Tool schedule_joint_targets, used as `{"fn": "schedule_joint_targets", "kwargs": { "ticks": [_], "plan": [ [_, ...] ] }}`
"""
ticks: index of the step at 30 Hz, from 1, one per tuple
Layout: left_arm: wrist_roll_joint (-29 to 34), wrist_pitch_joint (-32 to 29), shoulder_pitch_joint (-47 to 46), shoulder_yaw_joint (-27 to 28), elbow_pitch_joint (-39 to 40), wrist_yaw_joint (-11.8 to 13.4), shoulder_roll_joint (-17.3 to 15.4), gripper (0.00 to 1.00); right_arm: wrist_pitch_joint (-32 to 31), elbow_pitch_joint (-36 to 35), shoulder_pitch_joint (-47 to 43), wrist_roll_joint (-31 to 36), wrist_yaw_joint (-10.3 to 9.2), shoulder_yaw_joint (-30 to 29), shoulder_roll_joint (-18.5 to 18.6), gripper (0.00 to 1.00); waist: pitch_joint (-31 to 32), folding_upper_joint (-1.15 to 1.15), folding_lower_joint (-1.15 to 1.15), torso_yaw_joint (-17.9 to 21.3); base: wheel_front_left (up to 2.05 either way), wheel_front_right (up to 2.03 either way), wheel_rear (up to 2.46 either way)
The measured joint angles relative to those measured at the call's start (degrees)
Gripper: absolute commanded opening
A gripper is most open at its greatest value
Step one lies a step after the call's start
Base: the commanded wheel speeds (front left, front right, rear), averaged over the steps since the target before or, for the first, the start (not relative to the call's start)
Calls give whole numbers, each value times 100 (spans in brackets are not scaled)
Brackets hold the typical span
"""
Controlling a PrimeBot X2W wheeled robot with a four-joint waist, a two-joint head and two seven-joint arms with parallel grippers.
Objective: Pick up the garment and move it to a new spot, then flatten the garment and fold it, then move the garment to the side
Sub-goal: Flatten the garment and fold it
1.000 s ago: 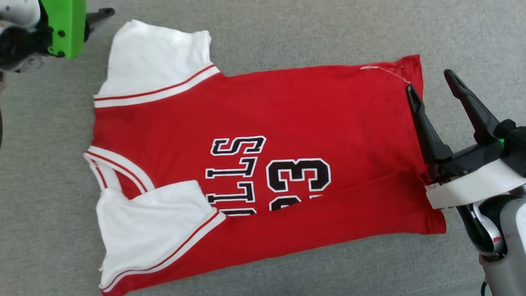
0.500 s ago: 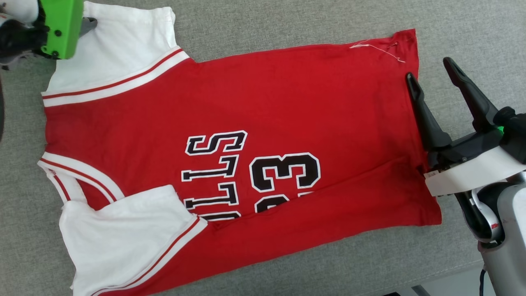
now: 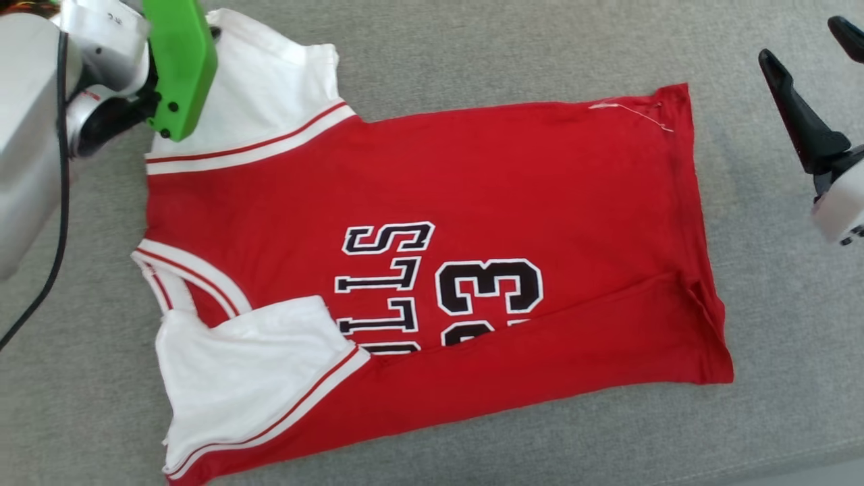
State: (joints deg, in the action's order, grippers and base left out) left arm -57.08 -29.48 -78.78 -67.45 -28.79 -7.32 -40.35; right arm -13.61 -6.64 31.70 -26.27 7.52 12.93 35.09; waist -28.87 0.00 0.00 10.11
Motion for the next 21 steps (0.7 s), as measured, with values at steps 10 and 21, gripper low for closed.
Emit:
{"fn": "schedule_joint_targets", "kwargs": {
  "ticks": [10,21],
  "plan": [
    [186,586,112,-203,449,0,90,0,-2855,823,1050,-1775,0,1113,929,100,160,0,0,-468,0,0,0],
    [431,780,-55,-220,854,1,255,0,-3403,2119,1777,-1885,0,1835,521,100,-164,0,0,-802,0,0,0]
  ]
}}
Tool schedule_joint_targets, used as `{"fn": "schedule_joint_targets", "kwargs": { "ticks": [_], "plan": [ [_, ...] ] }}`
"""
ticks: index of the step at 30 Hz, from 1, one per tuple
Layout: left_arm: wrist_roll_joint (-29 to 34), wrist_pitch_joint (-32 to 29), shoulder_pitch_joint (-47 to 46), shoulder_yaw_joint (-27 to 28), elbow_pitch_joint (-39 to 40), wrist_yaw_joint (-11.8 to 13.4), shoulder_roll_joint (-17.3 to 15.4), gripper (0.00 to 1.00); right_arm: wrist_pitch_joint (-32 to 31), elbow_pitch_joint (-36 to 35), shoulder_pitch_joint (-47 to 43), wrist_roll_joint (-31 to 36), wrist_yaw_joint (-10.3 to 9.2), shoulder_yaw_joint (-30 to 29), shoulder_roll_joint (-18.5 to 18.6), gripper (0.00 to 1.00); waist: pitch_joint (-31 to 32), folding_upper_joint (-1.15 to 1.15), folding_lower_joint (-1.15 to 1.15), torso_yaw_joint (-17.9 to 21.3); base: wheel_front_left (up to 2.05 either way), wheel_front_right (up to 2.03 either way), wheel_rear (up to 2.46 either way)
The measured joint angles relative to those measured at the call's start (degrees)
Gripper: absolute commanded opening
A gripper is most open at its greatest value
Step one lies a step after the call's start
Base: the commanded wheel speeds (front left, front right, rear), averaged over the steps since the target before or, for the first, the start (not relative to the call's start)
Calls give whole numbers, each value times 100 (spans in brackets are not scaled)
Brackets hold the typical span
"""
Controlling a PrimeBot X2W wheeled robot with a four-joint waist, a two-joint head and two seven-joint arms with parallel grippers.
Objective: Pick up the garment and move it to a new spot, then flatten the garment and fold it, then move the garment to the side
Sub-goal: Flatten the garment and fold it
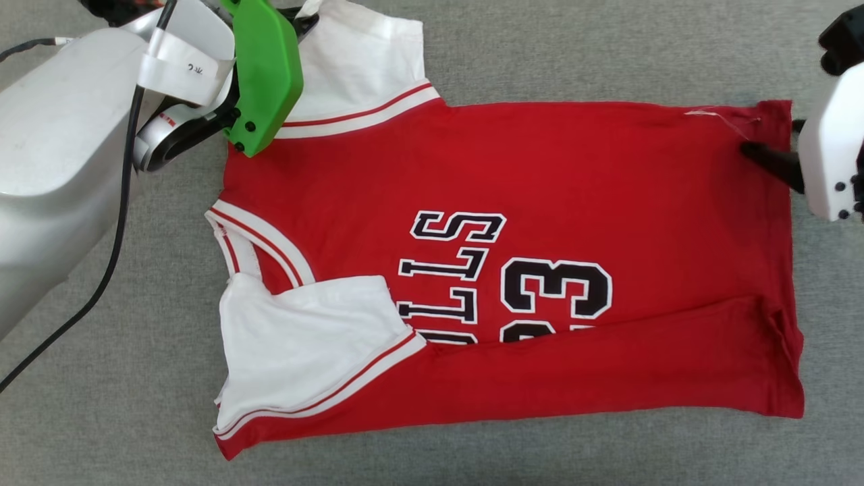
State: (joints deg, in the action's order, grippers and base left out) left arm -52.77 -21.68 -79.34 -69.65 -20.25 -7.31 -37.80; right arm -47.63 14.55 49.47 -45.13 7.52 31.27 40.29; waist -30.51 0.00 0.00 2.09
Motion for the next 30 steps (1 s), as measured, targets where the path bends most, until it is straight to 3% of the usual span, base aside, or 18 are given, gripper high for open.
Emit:
{"fn": "schedule_joint_targets", "kwargs": {
  "ticks": [8,9,22,30],
  "plan": [
    [44,105,-34,4,64,1,-2,0,142,318,82,-296,-8,450,158,100,-198,0,0,-152,0,0,0],
    [44,109,-33,4,56,1,-10,0,181,338,97,-333,-8,479,167,0,-195,0,0,-150,0,0,0],
    [-120,724,563,113,260,190,-465,0,1835,598,-46,-423,-3,931,88,0,423,0,0,-12,0,0,0],
    [-283,965,1477,22,1159,660,-1048,0,2538,428,-672,-613,-3,1062,341,0,1029,0,0,-32,0,0,0]
  ]
}}
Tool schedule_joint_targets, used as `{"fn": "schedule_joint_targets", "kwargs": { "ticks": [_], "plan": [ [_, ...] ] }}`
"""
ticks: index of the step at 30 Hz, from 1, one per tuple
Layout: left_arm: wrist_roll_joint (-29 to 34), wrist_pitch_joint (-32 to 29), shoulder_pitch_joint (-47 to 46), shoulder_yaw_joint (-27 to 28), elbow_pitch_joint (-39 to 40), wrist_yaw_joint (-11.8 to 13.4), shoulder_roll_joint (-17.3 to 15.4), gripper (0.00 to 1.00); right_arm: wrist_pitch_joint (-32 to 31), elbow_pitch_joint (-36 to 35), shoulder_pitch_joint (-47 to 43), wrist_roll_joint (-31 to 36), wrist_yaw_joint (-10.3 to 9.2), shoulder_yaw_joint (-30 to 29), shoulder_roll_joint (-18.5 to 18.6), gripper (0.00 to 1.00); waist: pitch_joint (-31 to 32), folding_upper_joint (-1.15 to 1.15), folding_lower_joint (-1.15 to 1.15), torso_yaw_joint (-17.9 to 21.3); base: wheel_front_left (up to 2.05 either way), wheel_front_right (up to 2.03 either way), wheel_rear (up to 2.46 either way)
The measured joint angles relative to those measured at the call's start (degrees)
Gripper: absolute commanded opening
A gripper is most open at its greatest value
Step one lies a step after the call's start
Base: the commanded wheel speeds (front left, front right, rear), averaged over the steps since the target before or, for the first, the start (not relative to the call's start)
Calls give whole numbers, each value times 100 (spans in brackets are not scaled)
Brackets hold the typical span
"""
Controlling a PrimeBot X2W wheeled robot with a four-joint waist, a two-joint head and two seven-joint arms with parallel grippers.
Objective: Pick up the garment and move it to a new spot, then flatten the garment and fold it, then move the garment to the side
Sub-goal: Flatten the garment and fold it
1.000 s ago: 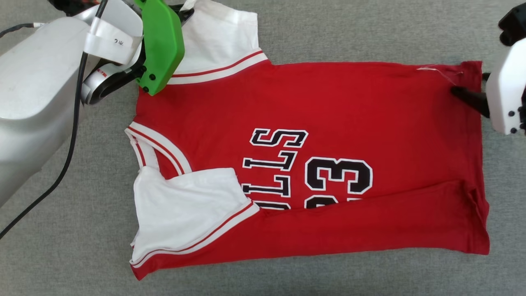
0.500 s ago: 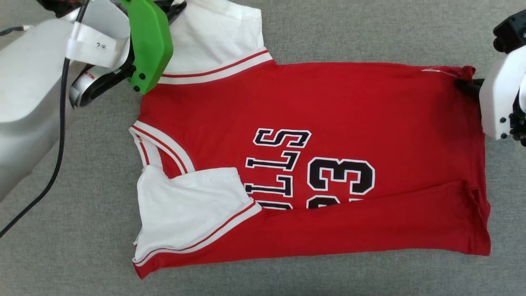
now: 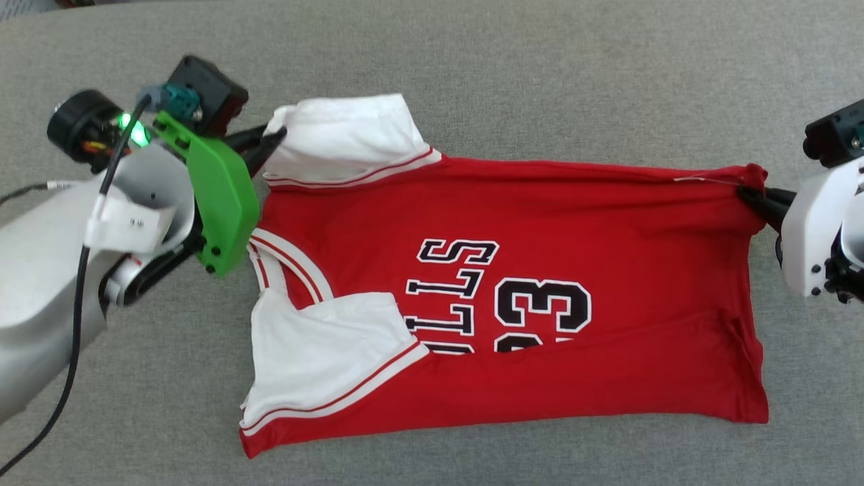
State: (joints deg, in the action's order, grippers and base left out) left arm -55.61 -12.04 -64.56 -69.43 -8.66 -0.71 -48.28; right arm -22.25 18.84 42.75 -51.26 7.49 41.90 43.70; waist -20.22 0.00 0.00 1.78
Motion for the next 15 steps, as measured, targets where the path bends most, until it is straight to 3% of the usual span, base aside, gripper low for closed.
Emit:
{"fn": "schedule_joint_targets", "kwargs": {
  "ticks": [8,15],
  "plan": [
    [-187,101,1104,-165,932,597,-482,0,421,-279,-822,-166,0,11,243,0,530,0,0,-79,0,0,0],
    [-457,327,2073,-265,1178,955,-563,0,665,-494,-1719,-293,0,-160,344,0,802,0,0,-211,0,0,0]
  ]
}}
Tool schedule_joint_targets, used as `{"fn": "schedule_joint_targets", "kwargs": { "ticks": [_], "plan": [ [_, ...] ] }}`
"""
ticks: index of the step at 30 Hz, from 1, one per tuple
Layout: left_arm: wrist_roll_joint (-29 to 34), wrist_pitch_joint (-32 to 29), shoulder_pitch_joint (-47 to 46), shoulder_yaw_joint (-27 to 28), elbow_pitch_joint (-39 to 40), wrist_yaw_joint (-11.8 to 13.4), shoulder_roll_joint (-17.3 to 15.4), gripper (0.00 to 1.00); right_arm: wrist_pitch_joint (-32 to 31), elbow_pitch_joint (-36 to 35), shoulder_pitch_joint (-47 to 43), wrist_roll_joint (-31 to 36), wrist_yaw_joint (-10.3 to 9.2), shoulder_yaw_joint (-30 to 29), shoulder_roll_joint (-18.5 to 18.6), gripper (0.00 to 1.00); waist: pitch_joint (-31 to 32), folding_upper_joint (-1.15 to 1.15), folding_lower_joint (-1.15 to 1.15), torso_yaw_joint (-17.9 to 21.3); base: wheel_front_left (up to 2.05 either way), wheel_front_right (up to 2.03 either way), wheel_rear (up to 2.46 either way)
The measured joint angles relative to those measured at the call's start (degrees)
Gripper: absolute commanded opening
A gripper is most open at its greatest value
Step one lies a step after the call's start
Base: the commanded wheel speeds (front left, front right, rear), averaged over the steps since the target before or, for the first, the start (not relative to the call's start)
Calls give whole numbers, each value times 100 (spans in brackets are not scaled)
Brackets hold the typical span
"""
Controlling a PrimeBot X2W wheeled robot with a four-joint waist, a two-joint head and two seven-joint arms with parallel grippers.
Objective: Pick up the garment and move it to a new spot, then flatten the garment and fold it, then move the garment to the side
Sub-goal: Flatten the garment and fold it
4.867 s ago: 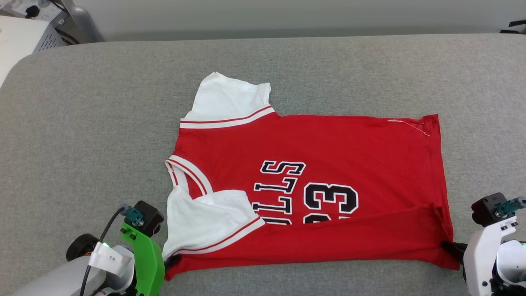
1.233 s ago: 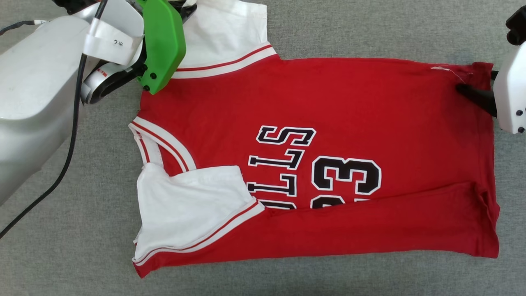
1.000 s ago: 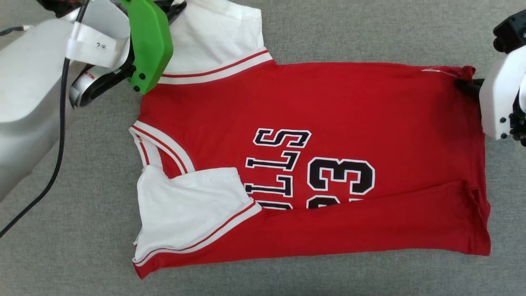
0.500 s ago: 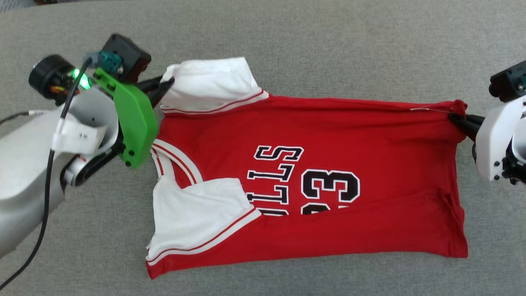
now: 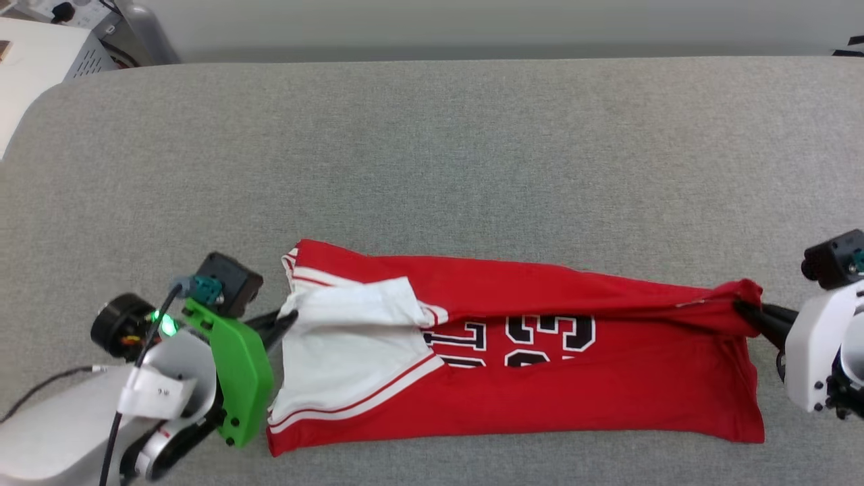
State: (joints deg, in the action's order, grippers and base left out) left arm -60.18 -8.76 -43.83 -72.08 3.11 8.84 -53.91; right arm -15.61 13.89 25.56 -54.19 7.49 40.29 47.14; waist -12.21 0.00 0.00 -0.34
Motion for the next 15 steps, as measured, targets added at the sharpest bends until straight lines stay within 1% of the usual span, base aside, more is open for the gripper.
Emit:
{"fn": "schedule_joint_targets", "kwargs": {
  "ticks": [4,7,10,13,14,15],
  "plan": [
    [-155,156,471,-34,-52,48,48,0,60,-70,-421,-26,0,-133,-43,0,16,0,0,-35,0,0,0],
    [-292,268,745,-55,-200,47,212,0,76,-21,-723,-4,0,-244,-134,0,-16,0,0,-38,0,0,0],
    [-250,269,914,-75,-468,37,356,0,74,58,-920,52,0,-294,-304,0,-49,0,0,-22,0,0,0],
    [-337,393,1066,-79,-730,-54,550,0,112,151,-999,109,0,-371,-469,0,-65,0,0,2,0,0,0],
    [-353,447,1094,-67,-793,-54,595,22,154,185,-1011,145,0,-410,-497,35,-59,0,0,6,0,0,0],
    [-367,559,1130,-35,-858,-52,631,84,211,221,-1031,170,2,-470,-544,100,-43,0,0,12,0,0,0]
  ]
}}
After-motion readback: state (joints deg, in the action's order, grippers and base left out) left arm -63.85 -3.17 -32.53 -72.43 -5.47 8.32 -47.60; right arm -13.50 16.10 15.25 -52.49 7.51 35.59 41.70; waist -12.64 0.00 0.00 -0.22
